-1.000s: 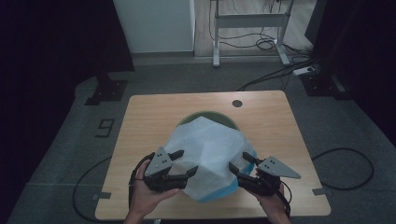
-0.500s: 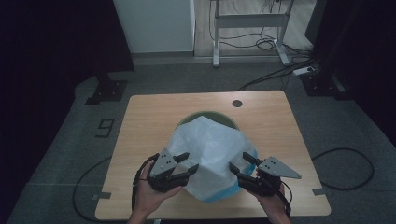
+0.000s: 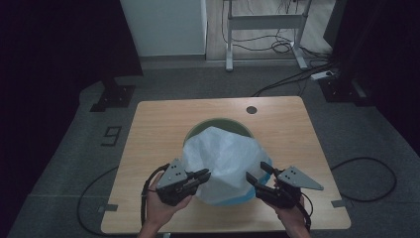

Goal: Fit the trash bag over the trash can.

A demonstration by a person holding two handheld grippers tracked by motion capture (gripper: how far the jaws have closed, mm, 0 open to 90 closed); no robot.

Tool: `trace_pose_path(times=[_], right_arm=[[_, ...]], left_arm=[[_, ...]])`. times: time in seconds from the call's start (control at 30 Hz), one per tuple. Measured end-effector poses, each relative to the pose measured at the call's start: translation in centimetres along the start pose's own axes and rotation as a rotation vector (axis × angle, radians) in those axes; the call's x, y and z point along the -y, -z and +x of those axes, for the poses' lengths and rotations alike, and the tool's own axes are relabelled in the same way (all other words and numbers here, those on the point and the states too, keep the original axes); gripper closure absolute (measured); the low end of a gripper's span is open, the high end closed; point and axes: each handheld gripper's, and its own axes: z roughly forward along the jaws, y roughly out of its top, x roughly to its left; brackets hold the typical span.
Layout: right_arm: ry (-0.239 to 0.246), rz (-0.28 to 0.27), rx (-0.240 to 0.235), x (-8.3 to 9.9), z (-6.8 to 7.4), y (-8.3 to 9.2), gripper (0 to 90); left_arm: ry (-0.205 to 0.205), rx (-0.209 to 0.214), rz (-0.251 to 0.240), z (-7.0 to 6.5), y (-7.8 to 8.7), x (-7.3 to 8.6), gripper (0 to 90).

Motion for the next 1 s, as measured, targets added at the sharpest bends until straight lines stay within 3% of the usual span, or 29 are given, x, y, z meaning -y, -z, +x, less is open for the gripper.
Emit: trace_pose_path(times=[0.17, 0.37, 0.53, 0.67, 0.83, 1.0], right_arm=[[-0.005, -0.004, 0.002, 0.1, -0.1, 0.4, 35.7], [0.024, -0.014, 0.003, 0.3, 0.1, 1.3, 34.3], [0.044, -0.027, -0.004, 0.9, 0.4, 2.3, 32.9], [0.055, -0.027, -0.006, 1.6, 0.3, 2.9, 31.9], [0.113, 0.010, 0.007, 3.0, 0.6, 3.1, 28.6], [0.111, 0.035, 0.029, 4.5, 0.3, 2.3, 24.5]], left_arm=[[0.042, 0.028, -0.054, 0.4, 0.6, -0.2, 87.9], [0.091, 0.001, -0.120, 1.0, 1.1, -0.6, 89.7], [0.161, -0.005, -0.180, 2.1, 1.5, -1.3, 89.8], [0.194, -0.006, -0.205, 3.0, 1.9, -1.8, 89.9], [0.208, -0.005, -0.220, 3.4, 2.1, -1.9, 89.9], [0.217, -0.010, -0.218, 3.5, 2.0, -1.7, 89.9]])
